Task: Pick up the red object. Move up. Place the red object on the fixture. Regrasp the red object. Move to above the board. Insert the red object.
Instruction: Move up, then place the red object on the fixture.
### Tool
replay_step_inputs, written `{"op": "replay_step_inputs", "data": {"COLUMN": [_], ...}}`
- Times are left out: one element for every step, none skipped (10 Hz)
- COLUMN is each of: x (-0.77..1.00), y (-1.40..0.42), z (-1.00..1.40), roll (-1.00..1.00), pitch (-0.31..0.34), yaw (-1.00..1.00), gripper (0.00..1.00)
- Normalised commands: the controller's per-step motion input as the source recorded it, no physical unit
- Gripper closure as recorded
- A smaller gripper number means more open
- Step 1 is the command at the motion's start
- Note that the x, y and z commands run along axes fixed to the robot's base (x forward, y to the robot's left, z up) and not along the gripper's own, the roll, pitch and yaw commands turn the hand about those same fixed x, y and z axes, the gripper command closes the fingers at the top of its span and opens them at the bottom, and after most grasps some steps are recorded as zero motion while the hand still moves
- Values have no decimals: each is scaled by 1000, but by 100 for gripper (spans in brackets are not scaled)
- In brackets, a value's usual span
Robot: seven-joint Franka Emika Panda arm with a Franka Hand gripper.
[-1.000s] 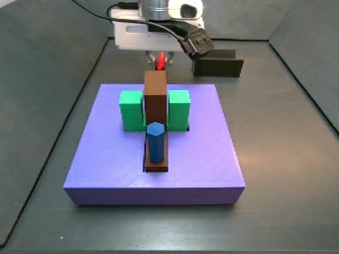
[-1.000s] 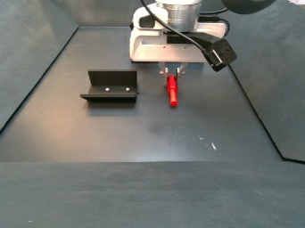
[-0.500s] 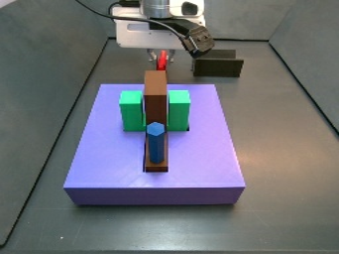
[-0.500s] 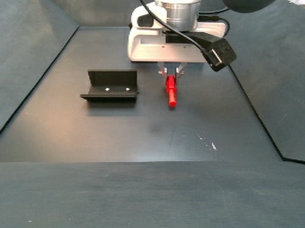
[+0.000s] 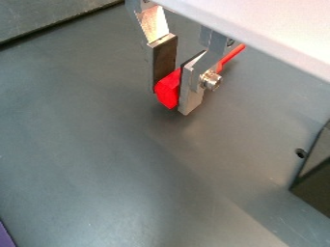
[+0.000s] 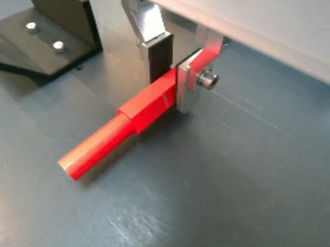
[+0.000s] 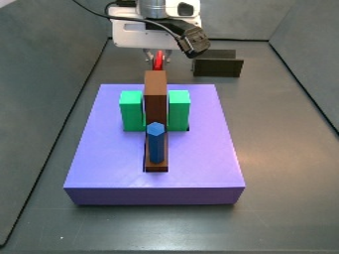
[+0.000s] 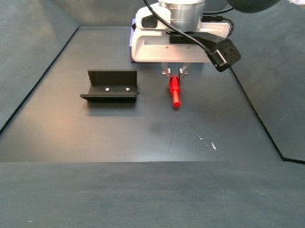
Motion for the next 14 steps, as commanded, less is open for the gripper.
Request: {"op": "replay_step_inputs", "data": {"x": [-34, -83, -38, 0, 197, 714, 809, 846, 866, 911, 929, 980, 994, 994], "y": [7, 9, 11, 29, 160, 294, 157, 57, 0, 0, -26, -66, -63, -43], "z": [816, 598, 208, 0, 0, 237, 389, 500, 534, 509, 474, 334, 249, 186], "roll": [1, 10, 28, -11, -449, -754, -711, -723, -763, -760, -754, -651, -603, -620], "pitch": [9, 6, -30, 0, 0, 151, 143, 169, 186, 229, 229, 214, 197, 163], "yaw": [2, -1, -3, 0, -83, -46, -117, -157, -183, -197, -171, -117, -106, -131], "gripper": [100, 100, 100, 100, 100, 100, 100, 100, 100, 100, 100, 100, 100, 100]}}
